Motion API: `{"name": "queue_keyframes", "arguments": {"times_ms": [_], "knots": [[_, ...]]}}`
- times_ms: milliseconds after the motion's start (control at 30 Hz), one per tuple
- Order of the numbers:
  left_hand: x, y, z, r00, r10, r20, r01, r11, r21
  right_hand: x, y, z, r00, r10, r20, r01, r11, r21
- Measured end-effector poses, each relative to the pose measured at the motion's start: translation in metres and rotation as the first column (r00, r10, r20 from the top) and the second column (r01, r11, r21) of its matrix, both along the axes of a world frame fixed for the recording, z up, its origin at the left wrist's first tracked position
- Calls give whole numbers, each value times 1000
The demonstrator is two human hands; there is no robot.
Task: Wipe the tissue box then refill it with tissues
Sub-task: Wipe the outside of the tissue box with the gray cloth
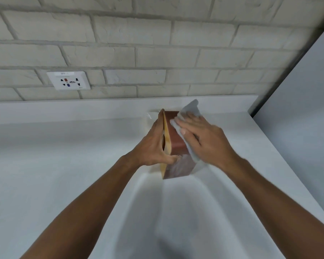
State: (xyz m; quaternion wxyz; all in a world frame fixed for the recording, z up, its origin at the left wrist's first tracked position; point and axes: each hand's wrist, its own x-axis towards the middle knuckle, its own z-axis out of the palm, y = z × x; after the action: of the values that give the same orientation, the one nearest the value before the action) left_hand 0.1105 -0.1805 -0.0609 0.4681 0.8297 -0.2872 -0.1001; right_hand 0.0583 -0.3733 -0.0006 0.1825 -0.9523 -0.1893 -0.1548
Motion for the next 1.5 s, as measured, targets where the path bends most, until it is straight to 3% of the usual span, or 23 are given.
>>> {"name": "queue_keyframes", "arguments": {"times_ms": [167,233,267,300,333,367,400,433,567,733,1000,1067,1200,1267,1367,1500], "knots": [[0,1,0,999,-40,28,42,998,-54,-37,-15,-29,926,279,253,-228,950,-212],[1,1,-1,998,16,-64,-20,997,-68,-33,-25,-29,940,181,288,-179,983,-33],[1,1,1,990,49,-132,-61,994,-86,-32,-28,-26,966,13,257,-66,978,196],[1,2,3,978,72,-194,-96,988,-117,-29,-32,-21,978,-155,142,69,875,480],[2,4,5,965,88,-248,-128,980,-149,-27,-35,-17,968,-249,-17,188,681,708],[3,6,7,949,95,-301,-151,974,-171,-25,-39,-14,954,-260,-148,260,478,839],[4,9,10,931,90,-353,-164,969,-186,-25,-43,-12,948,-245,-204,281,346,895],[4,10,13,910,80,-407,-169,967,-188,-27,-47,-11,946,-235,-224,287,283,915],[0,9,12,836,88,-542,-206,965,-162,-34,-42,-5,965,-148,-217,249,258,933],[-9,-1,11,753,106,-649,-238,964,-119,-35,-21,-4,977,-76,-199,213,415,885],[-8,-5,-1,659,204,-724,-305,952,-9,-25,-20,-21,956,-48,-289,268,541,797],[-5,-3,-4,637,235,-734,-330,944,16,-21,-24,-17,952,-97,-289,302,434,849],[-1,2,-10,629,283,-724,-371,928,41,-11,-33,-2,929,-61,-365,366,12,930],[-1,3,-13,648,300,-700,-378,925,47,-8,-36,-2,879,-55,-474,465,-120,877],[-2,4,-21,702,316,-638,-396,918,19,-5,-37,-7,793,-78,-604,578,-219,786],[-3,12,-29,802,321,-504,-421,902,-95,2,-37,0,787,-68,-613,595,-178,784]]}}
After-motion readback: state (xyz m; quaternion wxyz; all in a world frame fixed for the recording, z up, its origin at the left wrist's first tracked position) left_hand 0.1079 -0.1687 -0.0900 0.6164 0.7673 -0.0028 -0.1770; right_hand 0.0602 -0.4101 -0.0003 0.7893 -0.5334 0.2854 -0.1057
